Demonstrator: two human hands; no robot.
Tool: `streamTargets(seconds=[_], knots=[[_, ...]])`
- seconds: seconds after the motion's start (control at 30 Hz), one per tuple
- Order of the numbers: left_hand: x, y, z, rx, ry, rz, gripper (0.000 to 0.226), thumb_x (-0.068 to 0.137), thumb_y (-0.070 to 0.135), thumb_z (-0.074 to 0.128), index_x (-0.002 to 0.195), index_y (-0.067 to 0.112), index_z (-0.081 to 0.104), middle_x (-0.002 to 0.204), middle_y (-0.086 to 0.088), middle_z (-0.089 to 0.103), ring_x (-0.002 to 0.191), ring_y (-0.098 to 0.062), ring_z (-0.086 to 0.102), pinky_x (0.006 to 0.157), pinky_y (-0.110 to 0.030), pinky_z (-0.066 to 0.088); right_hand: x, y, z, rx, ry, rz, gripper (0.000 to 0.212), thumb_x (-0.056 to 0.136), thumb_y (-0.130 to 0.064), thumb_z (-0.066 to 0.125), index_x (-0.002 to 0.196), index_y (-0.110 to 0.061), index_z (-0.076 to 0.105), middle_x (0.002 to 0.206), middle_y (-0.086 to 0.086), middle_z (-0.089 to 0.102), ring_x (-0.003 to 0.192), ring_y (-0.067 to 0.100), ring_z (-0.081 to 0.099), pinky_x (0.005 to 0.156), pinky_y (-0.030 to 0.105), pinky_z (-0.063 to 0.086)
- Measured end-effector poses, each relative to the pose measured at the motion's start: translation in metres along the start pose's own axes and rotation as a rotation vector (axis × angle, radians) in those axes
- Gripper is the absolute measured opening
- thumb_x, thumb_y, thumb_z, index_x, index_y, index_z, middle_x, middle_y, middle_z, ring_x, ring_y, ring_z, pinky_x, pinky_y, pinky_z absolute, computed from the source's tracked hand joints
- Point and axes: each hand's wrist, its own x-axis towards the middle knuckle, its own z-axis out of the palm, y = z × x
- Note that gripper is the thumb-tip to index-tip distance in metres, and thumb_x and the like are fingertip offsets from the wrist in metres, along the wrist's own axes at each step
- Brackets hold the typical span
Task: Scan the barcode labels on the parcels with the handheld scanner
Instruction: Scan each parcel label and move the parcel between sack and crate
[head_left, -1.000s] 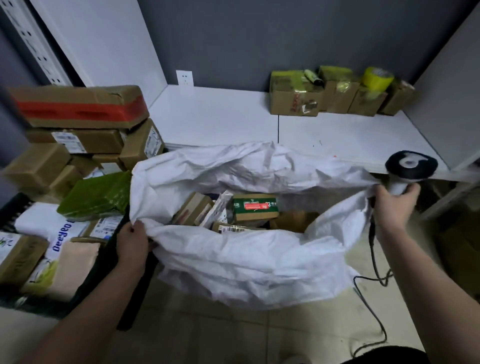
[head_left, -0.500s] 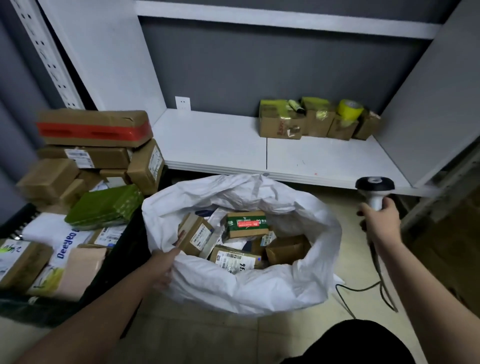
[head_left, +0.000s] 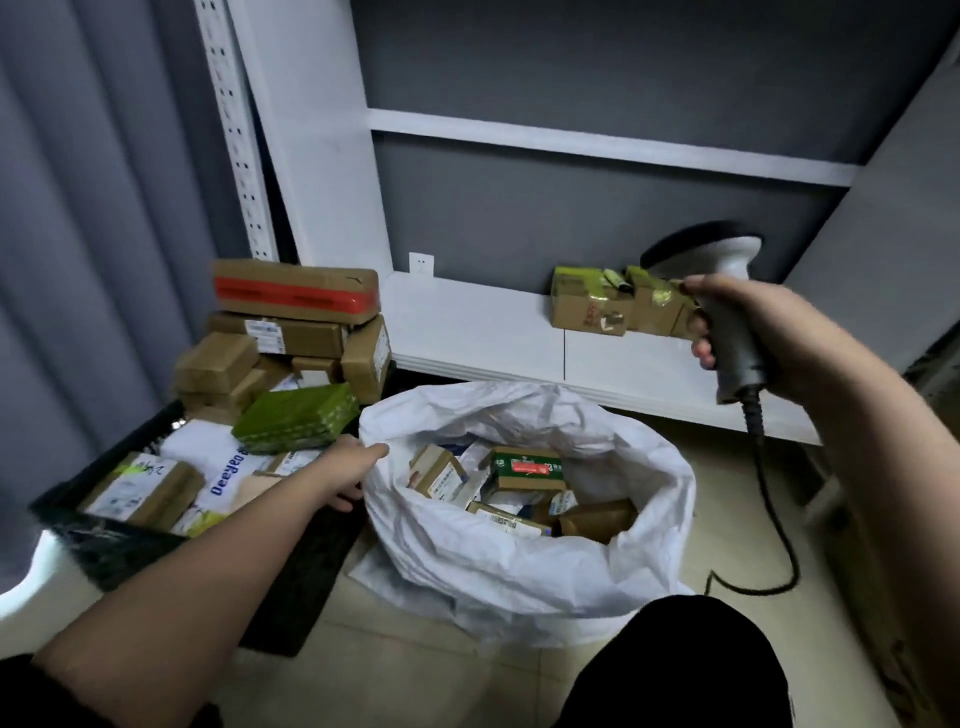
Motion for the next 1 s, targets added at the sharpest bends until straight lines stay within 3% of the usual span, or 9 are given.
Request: streamTargets(seconds=[0.17,0.33,0.37,0.43,0.47,0.6,0.8,1.0], knots=[[-0.02,-0.038,-0.054,-0.036,0.091,0.018,0.028,0.098,0.036,0.048,0.111,0.012,0.047,0.09,-0.006,0.051,0.074,-0.021,0.053,0.061,-0.025,0.042,-0.019,0.009,0.098,0.243,-0.279,-0.033,0.009,0.097,-0.02,0.051,0.089,-0.017,0.048,0.061,-0.001,0.045,0.043,0.01,0.041,0.041,0.018,0.036],[-0.026,-0.102,-0.109,-0.018,0.248,-0.021,0.016,0.096,0.028,0.053,0.091,0.013,0.051,0.103,-0.013,0.053,0.08,-0.026,0.054,0.064,-0.028,0.042,-0.028,0.063,0.208,0.318,-0.477,0.009,0.007,0.095,-0.011,0.048,0.101,-0.016,0.048,0.058,-0.002,0.045,0.041,0.008,0.037,0.04,0.019,0.032],[-0.025,-0.115,-0.118,0.036,0.281,-0.012,0.013,0.095,0.025,0.055,0.1,0.013,0.056,0.111,-0.013,0.056,0.092,-0.027,0.057,0.073,-0.029,0.044,-0.03,0.075,0.228,0.299,-0.486,-0.008,0.006,0.095,-0.01,0.049,0.098,-0.015,0.047,0.058,-0.002,0.045,0.041,0.009,0.037,0.04,0.02,0.033],[-0.024,-0.139,-0.13,0.162,0.323,-0.012,0.045,0.092,0.026,0.06,0.133,0.01,0.051,0.136,-0.012,0.052,0.12,-0.028,0.052,0.092,-0.028,0.041,-0.03,0.103,0.264,0.262,-0.481,-0.033,0.012,0.095,-0.006,0.052,0.089,-0.012,0.044,0.06,0.001,0.045,0.041,0.011,0.037,0.041,0.022,0.033],[-0.024,-0.147,-0.132,0.207,0.336,-0.014,0.056,0.09,0.028,0.063,0.14,0.011,0.044,0.141,-0.011,0.049,0.125,-0.028,0.05,0.095,-0.027,0.04,-0.029,0.117,0.277,0.242,-0.467,-0.045,0.015,0.094,-0.005,0.055,0.088,-0.012,0.043,0.06,0.002,0.045,0.041,0.012,0.036,0.041,0.023,0.032],[0.005,-0.177,-0.131,0.416,0.333,-0.079,0.076,0.085,0.043,0.065,0.146,0.015,0.031,0.143,-0.017,0.037,0.128,-0.034,0.043,0.1,-0.036,0.041,-0.016,0.169,0.319,0.2,-0.402,-0.05,0.016,0.088,-0.008,0.061,0.087,-0.013,0.046,0.057,0.004,0.044,0.043,0.014,0.036,0.044,0.023,0.032],[0.073,-0.176,-0.11,0.62,0.348,0.095,0.078,0.085,0.046,0.062,0.147,0.013,0.027,0.151,-0.013,0.03,0.136,-0.03,0.034,0.104,-0.037,0.035,0.016,0.222,0.342,0.22,-0.321,0.039,0.018,0.093,0.002,0.056,0.085,-0.011,0.046,0.056,0.005,0.041,0.042,0.014,0.035,0.044,0.026,0.03],[0.136,-0.167,-0.088,0.534,0.062,-0.043,0.097,0.081,0.057,0.063,0.153,0.03,0.004,0.153,-0.013,0.022,0.137,-0.034,0.033,0.105,-0.04,0.034,0.034,0.249,0.344,0.171,-0.258,0.114,0.018,0.093,-0.004,0.059,0.084,-0.009,0.043,0.055,0.006,0.042,0.041,0.015,0.035,0.045,0.029,0.029]])
